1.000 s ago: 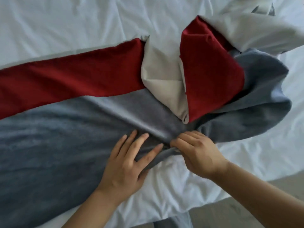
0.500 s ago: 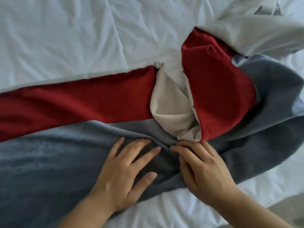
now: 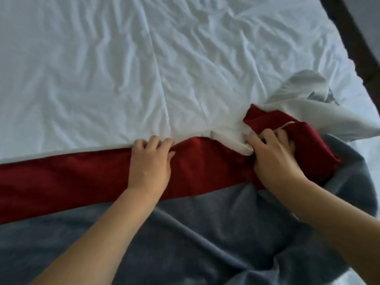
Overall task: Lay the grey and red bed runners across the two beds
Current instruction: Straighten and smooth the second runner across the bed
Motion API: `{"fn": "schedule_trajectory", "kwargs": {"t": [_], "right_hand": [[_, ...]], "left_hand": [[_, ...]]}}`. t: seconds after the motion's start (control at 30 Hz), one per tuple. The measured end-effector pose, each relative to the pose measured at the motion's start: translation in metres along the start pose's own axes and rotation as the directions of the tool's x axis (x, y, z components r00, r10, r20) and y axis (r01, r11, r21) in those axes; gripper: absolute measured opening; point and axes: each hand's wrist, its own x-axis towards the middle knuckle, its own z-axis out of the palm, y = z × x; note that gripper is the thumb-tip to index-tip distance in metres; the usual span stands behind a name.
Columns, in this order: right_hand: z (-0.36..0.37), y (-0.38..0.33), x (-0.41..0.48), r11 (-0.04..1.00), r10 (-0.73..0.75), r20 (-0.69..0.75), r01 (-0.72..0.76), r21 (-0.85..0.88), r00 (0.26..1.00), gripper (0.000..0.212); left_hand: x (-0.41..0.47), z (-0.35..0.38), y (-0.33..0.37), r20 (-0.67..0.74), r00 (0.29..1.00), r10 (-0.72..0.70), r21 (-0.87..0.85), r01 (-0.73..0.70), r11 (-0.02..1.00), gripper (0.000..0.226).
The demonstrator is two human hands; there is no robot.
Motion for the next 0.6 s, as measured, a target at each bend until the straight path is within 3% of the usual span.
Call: {"fn": "schedule_trajectory", "kwargs": {"t": [0.1,0.2,0.3,0.4,0.47,0.6], "right_hand": [[-0.05,0.021,0.057,0.97,0.161,-0.137,-0.131,0.206,0.977,0.057],[-0.095,0.026,0.122,0.871,0.358,-0.184,-0.256,0.42,0.916,0.054],[-0.091,-0.003,0.141,0.855,0.417,-0.292,-0.263,0.446,0.861,0.061],[-0.054,-0.036,0.116,0.965,0.227,-0.409,-0.147,0.219,0.884,0.07],[-0.021,-0.054,0.089,0.998,0.013,-0.335,0.01,0.067,0.942,0.071],[0.042,-0.092,0.044,0.951,-0.309,-0.079,0.31,-0.006,0.948,0.059]], "left_hand": [[0.027,-0.011,-0.003,-0.048,0.996,-0.069,-0.097,0.064,0.993,0.018],[0.069,-0.035,-0.006,-0.225,0.969,-0.101,-0.188,0.059,0.98,0.016],[0.091,-0.041,-0.006,-0.3,0.941,-0.153,-0.263,0.073,0.962,0.016],[0.071,-0.018,-0.014,-0.112,0.99,-0.084,-0.291,0.049,0.956,0.043],[0.043,0.006,-0.028,0.02,1.0,-0.011,-0.151,0.014,0.988,0.059],[-0.006,0.025,-0.063,-0.002,0.997,0.072,0.041,-0.071,0.997,0.057]]}}
